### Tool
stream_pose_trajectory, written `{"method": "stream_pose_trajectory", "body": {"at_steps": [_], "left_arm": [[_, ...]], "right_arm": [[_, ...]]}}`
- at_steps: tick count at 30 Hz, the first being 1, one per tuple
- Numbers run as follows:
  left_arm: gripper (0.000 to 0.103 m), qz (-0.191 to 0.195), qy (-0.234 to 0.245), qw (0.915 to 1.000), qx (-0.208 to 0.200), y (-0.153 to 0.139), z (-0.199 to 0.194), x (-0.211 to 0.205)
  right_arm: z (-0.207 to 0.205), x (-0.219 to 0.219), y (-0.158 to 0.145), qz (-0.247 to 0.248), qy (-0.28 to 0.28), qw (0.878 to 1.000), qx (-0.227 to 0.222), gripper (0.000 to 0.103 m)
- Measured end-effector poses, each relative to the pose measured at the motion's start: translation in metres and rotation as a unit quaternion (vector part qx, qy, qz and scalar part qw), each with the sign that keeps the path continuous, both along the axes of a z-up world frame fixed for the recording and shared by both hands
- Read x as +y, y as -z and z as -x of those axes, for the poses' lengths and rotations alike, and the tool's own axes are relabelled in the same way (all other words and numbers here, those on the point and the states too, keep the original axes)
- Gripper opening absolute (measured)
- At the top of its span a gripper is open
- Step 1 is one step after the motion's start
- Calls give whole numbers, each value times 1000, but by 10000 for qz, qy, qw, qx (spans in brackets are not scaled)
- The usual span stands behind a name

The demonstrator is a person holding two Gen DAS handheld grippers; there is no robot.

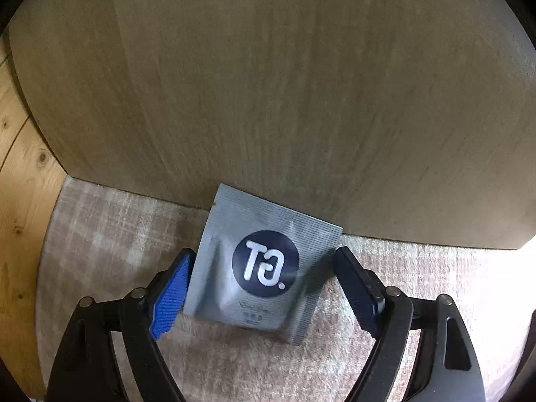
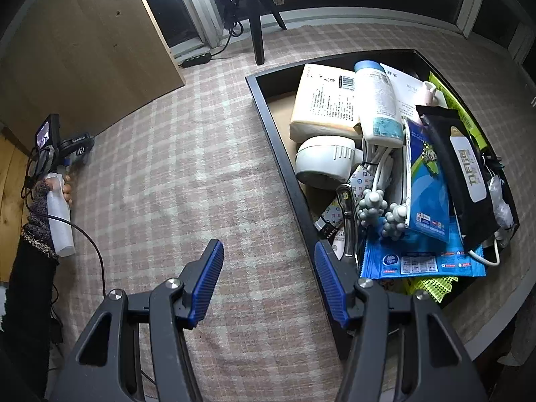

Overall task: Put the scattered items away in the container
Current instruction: 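Grasp the grey sachet with the left tool and lift it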

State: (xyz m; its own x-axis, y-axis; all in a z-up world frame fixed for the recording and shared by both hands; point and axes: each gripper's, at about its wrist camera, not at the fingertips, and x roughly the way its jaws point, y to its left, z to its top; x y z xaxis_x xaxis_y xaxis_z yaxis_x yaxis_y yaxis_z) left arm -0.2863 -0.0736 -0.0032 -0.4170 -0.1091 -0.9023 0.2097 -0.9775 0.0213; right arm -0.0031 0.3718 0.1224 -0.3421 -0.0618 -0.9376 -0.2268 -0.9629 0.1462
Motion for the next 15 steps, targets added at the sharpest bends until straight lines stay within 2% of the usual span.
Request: {"method": "stream_pose_trajectory", "body": {"at_steps": [3,4,8,9,10,12,13,15], "left_arm": [[70,-23,100,9999,65,0,-8,1],[64,32,157,9998,99,-1,-12,3],[51,228,366,9988,228,-5,-27,11],[28,278,385,9986,241,-6,-30,12],[18,276,384,9986,216,-7,-33,11],[9,169,412,9989,165,-6,-36,7],[0,200,400,9989,151,-5,-38,4],[1,228,373,9990,57,-3,-36,1]], "right_arm": [[1,0,4,0,21,10000,-47,56],[2,0,4,22,35,10000,-51,56],[4,1,8,84,71,9999,-56,56],[5,0,8,70,51,9999,-56,56],[5,-1,9,59,35,10000,-59,56],[6,-3,9,52,10,10000,-56,56],[7,-4,10,63,-1,10000,-47,56],[7,-5,10,91,-24,10000,-27,56]]}}
